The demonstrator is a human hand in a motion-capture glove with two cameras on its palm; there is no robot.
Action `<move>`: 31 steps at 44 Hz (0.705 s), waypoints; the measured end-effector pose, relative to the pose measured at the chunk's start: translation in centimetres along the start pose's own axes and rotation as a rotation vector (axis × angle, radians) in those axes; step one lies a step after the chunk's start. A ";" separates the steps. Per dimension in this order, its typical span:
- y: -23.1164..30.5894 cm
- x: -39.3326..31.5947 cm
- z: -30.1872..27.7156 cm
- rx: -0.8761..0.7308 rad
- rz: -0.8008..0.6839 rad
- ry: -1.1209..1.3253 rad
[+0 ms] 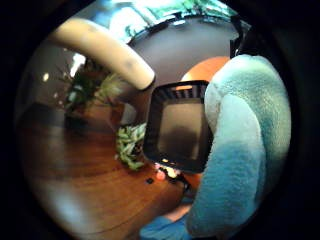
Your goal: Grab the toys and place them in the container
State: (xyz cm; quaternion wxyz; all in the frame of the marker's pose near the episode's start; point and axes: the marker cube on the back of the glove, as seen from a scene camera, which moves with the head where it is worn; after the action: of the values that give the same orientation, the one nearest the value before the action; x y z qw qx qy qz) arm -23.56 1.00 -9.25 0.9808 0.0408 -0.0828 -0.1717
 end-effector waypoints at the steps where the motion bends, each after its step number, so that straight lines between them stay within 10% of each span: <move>1: 0.0 -0.5 0.3 0.000 -0.006 0.000; 31: -0.4 -5.9 9.1 -0.327 -0.096 0.074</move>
State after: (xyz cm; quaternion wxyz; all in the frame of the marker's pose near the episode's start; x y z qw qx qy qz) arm -30.73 2.19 -1.20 0.9675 -0.1091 -0.0154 -0.2278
